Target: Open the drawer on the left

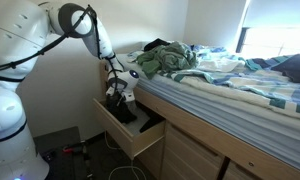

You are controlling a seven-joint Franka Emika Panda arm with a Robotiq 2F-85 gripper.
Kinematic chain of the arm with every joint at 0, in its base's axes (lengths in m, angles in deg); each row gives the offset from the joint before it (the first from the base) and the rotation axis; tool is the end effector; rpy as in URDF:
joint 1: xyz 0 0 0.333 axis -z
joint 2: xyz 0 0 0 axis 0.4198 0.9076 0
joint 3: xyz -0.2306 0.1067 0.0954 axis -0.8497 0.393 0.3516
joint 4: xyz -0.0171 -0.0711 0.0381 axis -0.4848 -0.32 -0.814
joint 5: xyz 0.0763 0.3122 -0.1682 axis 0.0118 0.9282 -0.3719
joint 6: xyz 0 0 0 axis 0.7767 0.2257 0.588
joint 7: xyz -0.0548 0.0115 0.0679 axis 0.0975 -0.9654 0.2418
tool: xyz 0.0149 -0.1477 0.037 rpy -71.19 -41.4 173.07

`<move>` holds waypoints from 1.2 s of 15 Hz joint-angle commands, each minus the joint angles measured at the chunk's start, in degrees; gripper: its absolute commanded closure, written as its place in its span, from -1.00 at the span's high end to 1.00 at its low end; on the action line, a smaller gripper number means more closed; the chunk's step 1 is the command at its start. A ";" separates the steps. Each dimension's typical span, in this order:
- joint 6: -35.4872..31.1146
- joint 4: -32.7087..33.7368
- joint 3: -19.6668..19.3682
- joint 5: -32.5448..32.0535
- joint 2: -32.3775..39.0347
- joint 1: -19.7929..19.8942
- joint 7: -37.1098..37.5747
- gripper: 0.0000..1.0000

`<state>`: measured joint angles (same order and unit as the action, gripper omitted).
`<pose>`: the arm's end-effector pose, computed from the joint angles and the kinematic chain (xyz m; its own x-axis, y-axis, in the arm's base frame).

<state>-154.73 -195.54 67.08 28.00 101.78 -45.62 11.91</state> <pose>0.4678 0.2634 0.0941 0.7496 -0.5140 -0.4171 -0.6440 -0.7118 -0.2803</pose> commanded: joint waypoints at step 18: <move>-4.74 1.31 2.52 -24.43 6.88 4.27 -4.31 -1.00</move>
<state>-164.82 -193.11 69.15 8.03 110.31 -42.52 5.57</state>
